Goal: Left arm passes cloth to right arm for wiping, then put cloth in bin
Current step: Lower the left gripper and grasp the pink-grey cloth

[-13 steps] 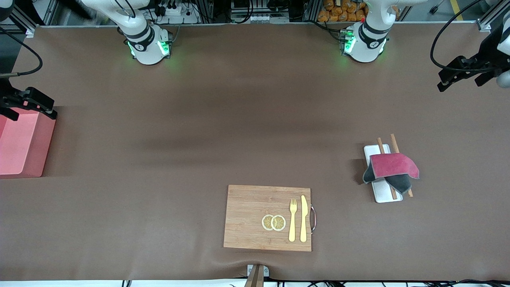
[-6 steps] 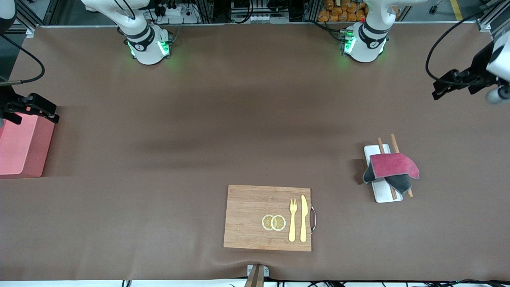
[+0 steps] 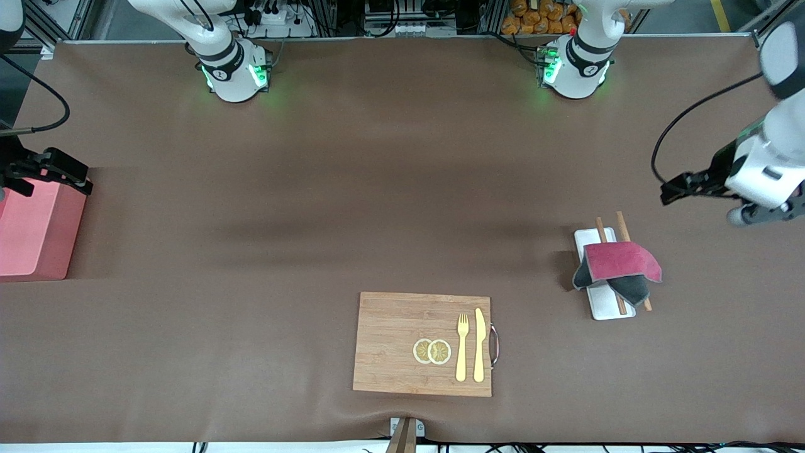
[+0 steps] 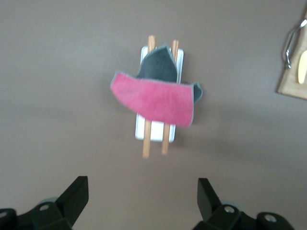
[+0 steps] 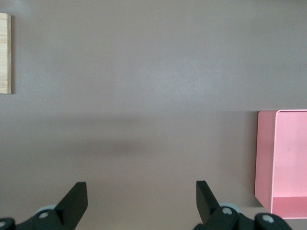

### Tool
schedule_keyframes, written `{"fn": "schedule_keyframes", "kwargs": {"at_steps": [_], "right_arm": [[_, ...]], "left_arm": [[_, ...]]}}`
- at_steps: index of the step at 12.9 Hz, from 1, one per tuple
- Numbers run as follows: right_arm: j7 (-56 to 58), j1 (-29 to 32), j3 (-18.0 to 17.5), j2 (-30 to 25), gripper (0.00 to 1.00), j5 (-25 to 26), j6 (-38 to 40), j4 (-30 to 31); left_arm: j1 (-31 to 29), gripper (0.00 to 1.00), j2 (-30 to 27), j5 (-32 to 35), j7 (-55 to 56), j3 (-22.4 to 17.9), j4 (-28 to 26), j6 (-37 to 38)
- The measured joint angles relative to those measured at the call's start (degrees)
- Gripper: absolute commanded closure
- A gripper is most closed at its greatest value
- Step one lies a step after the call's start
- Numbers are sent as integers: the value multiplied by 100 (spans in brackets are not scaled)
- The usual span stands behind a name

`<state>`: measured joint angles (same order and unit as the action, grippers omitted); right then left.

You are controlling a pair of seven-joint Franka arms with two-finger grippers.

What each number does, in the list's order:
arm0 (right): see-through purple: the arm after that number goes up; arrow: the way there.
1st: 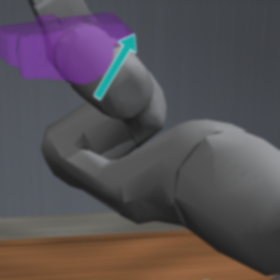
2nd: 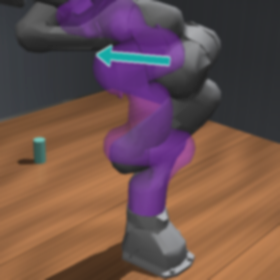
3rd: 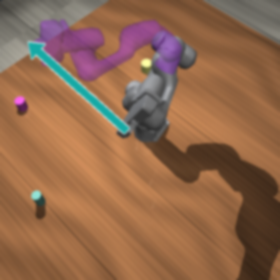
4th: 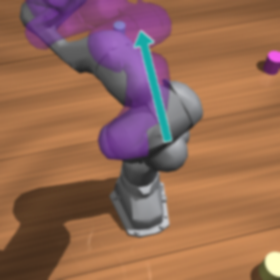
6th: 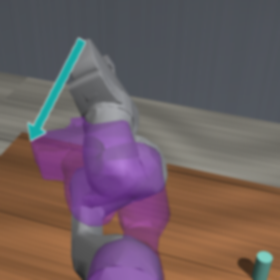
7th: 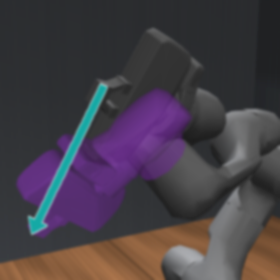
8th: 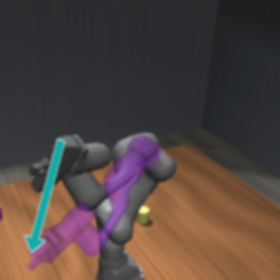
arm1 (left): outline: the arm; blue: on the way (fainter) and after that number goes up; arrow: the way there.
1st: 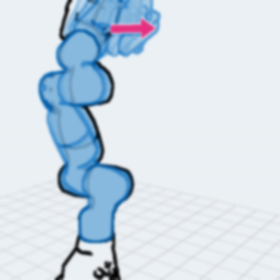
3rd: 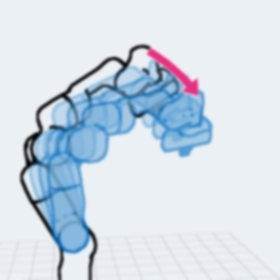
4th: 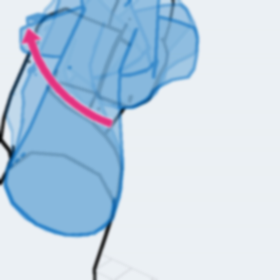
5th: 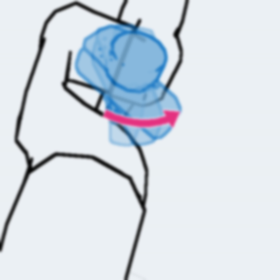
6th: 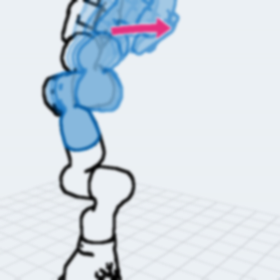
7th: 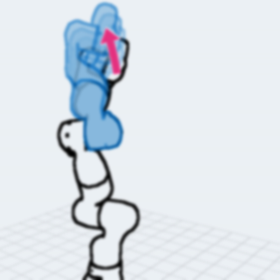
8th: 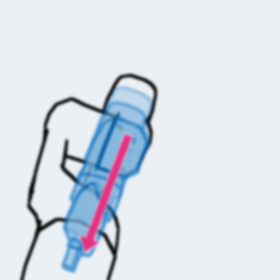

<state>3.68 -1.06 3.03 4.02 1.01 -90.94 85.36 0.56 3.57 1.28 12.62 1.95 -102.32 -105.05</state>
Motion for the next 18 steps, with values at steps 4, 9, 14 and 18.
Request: {"fn": "schedule_keyframes", "kwargs": {"at_steps": [4,9,14,18], "right_arm": [[3,3,2,57,0,0,2,1],[4,24,19,111,0,0,22,2],[16,31,22,138,0,0,32,4],[24,29,19,142,0,0,33,4]], "left_arm": [[-93,0,410,0,0,-1,-729,-1221],[-280,17,1220,0,-9,-3,-761,-1985],[-295,31,1473,0,-12,10,-730,-2183],[-295,32,1546,0,-12,11,-727,-2209]]}}
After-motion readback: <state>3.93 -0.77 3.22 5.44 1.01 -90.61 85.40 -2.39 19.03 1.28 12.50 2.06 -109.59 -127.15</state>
